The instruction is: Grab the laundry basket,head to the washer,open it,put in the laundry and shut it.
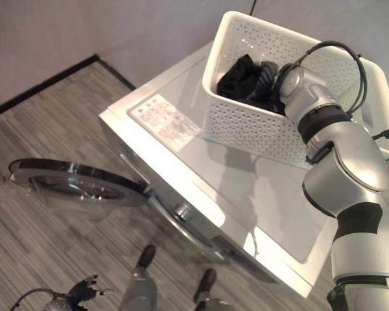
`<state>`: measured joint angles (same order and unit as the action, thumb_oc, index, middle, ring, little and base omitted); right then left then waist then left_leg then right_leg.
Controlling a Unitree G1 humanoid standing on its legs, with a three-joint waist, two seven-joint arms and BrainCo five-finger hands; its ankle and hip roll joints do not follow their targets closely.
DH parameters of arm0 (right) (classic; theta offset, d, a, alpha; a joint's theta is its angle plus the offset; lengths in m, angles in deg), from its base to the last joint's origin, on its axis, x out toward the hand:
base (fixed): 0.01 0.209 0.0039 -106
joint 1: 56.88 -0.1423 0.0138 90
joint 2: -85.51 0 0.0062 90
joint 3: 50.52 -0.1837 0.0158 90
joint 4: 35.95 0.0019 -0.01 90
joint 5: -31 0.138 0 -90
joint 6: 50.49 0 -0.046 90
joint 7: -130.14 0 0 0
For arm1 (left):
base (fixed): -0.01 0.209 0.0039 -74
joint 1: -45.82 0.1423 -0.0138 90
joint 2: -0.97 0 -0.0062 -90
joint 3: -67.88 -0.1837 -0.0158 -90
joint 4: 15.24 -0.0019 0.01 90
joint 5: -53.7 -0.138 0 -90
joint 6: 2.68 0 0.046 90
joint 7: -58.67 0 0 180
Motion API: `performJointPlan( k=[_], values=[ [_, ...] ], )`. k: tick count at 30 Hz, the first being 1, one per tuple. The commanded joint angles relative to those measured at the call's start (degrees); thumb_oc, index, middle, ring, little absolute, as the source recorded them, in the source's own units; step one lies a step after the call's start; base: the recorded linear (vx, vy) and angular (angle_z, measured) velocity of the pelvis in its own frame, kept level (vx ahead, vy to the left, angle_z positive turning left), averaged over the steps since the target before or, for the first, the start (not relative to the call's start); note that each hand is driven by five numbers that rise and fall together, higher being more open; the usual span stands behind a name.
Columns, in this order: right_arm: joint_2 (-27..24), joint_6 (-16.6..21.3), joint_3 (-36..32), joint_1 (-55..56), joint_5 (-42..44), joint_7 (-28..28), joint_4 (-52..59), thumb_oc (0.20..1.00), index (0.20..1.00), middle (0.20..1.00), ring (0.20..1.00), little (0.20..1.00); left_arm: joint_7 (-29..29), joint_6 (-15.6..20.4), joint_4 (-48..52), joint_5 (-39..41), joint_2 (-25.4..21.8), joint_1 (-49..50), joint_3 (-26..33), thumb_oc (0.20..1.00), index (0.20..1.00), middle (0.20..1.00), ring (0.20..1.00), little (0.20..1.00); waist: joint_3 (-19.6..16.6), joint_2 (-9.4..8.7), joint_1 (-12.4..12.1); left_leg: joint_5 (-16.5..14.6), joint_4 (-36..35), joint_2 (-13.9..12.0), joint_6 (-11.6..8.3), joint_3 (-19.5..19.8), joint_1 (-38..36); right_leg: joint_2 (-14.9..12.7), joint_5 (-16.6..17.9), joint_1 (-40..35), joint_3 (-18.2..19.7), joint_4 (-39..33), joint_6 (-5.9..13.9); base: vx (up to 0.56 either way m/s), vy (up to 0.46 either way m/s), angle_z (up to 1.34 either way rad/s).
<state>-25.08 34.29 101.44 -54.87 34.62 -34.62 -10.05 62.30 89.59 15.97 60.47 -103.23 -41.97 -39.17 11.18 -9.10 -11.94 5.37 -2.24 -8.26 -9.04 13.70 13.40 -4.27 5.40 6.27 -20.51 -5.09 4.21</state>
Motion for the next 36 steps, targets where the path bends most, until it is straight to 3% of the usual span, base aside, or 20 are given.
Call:
performJointPlan(
  k=[1, 2, 7, 8, 10, 11, 16, 25, 36],
  values=[
    [-3.81, -0.17, 2.72, -1.94, -1.48, 1.0, 0.31, 0.2, 0.2, 0.2, 0.2, 0.2, 0.6, -0.14, -0.11, 0.85, -2.24, -1.91, -1.95, 1.0, 1.0, 1.0, 1.0, 1.0, 2.29, -1.62, -1.34, -7.94, 4.72, 0.27, 3.3, -3.21, -0.42, -3.46, -8.59, -4.05, 0.88, 2.29, 1.96, -0.01, -0.01, 0.06],
    [-4.42, -0.16, 2.73, -1.57, -1.7, 0.95, 0.53, 0.2, 0.2, 0.2, 0.2, 0.2, 0.7, -0.14, 0.17, 0.77, -2.01, -1.96, -2.12, 1.0, 1.0, 1.0, 1.0, 1.0, 2.86, -1.56, -1.49, -6.64, 4.83, 0.93, 3.56, -3.17, 0.42, -4.01, -7.65, -3.41, 0.17, 2.4, 1.78, 0.07, -0.043, 0.05],
    [-6.46, 0.18, 2.6, -1.25, -1.77, 0.84, 0.56, 0.2, 0.2, 0.2, 0.2, 0.2, 0.53, -0.13, -0.21, 0.97, -1.39, -2.47, -2.41, 1.0, 1.0, 1.0, 1.0, 1.0, 3.4, -0.91, -1.36, -7.39, 3.93, 0.46, 3.15, -3.04, 0.31, -3.49, -8.58, -3.29, 0.84, 2.1, 1.93, -0.01, 0.003, 0.01],
    [-6.69, 0.07, 2.7, -1.41, -1.84, 0.78, 0.41, 0.2, 0.2, 0.2, 0.2, 0.2, 0.43, -0.1, -0.06, 1.18, -1.36, -2.68, -2.37, 1.0, 1.0, 1.0, 1.0, 1.0, 3.68, -0.97, -1.18, -6.08, 4.09, 1.18, 3.48, -3.05, 1.12, -4.1, -7.55, -2.63, 0.28, 2.19, 1.81, -0.09, 0.053, 0.0],
    [-6.6, 0.13, 2.4, -1.5, -1.95, 0.51, 0.01, 0.2, 0.2, 0.2, 0.2, 0.2, 0.23, -0.1, -0.45, 1.35, -1.18, -2.78, -2.16, 1.0, 1.0, 1.0, 1.0, 1.0, 3.36, -0.9, -1.03, -7.34, 3.88, 0.6, 3.24, -3.11, 0.43, -3.56, -8.53, -3.2, 0.97, 2.05, 1.92, 0.0, 0.0, 0.0],
    [-6.49, 0.11, 1.29, -1.87, -1.72, -0.57, -1.33, 0.2, 0.2, 0.2, 0.2, 0.2, -0.23, -0.03, -1.32, 1.6, -0.95, -3.1, -2.01, 1.0, 1.0, 1.0, 1.0, 1.0, 3.42, -1.12, -0.68, -6.26, 4.12, 1.3, 3.63, -3.37, 0.94, -4.19, -7.4, -2.66, 0.63, 2.08, 1.82, 0.0, 0.0, 0.0],
    [-7.01, 0.49, -2.21, -5.0, 1.16, -4.09, -0.32, 0.2, 0.2, 0.2, 0.2, 0.2, -1.6, 0.05, -3.12, 2.06, -0.69, -3.43, -0.76, 1.0, 1.0, 1.0, 1.0, 1.0, 1.87, -1.95, 0.93, -7.04, 4.14, 1.13, 3.88, -4.39, -0.42, -4.25, -7.15, -3.06, 1.6, 2.04, 1.98, -0.01, 0.013, -0.02],
    [-14.23, 4.13, -5.86, -14.32, 7.93, -12.28, -1.32, 0.2, 0.2, 0.2, 0.2, 0.2, -2.38, 0.81, -5.95, 1.5, 0.92, -3.37, 0.12, 1.0, 1.0, 1.0, 1.0, 1.0, -3.1, -3.0, 4.1, -8.54, 2.85, 0.75, 4.0, -6.02, -4.42, -4.38, -6.84, -5.09, 2.58, 1.68, 2.66, 0.02, 0.01, -0.09],
    [-17.35, 4.4, -8.78, -20.02, 1.29, -23.73, 1.27, 0.2, 0.2, 0.2, 0.2, 0.2, -4.47, 0.75, -6.42, 0.84, 1.14, -2.84, 0.07, 1.0, 1.0, 1.0, 1.0, 1.0, -6.65, -3.06, 5.43, -9.23, 1.57, 0.59, 4.31, -6.53, -7.01, -4.3, -6.71, -6.57, 3.14, 1.22, 3.05, 0.01, 0.002, -0.06]
  ],
)
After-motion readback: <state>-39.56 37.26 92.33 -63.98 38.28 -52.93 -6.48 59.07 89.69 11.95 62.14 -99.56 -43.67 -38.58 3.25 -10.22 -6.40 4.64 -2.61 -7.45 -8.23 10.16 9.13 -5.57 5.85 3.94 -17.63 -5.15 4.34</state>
